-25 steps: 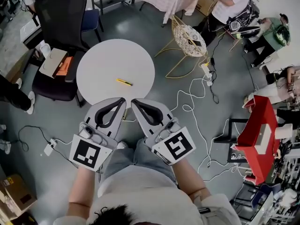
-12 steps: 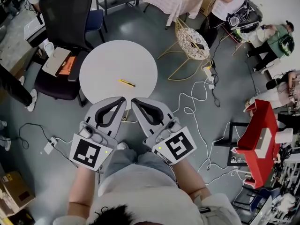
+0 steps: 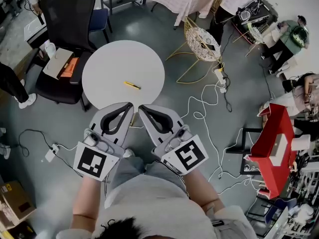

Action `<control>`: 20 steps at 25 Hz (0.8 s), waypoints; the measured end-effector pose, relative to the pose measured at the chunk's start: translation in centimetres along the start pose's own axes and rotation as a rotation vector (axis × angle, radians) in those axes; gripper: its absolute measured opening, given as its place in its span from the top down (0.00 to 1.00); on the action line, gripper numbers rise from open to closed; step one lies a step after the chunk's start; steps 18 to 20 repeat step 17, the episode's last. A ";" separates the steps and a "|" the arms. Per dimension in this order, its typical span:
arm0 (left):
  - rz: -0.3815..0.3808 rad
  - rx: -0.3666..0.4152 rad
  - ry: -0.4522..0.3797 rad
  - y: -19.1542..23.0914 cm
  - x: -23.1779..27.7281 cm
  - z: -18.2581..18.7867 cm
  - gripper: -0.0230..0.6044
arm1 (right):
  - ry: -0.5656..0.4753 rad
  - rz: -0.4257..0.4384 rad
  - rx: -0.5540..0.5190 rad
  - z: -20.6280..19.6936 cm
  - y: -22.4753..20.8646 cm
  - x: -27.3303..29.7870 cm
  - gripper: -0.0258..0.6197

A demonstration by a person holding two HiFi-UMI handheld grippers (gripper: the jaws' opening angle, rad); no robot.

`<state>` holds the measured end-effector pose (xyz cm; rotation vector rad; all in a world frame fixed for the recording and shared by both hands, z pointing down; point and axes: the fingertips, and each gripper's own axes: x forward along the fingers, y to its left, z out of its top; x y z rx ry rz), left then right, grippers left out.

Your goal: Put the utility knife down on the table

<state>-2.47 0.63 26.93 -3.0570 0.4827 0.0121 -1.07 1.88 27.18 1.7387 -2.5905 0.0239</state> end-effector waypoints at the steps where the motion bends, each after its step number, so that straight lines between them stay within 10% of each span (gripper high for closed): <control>1: -0.001 -0.002 0.000 -0.3 0.0 0.0 0.95 | 0.001 -0.002 0.001 0.0 0.0 -0.3 0.95; 20: -0.006 -0.039 0.000 -1.8 -0.8 -0.5 0.95 | 0.016 -0.003 0.017 -0.3 1.0 -1.5 0.95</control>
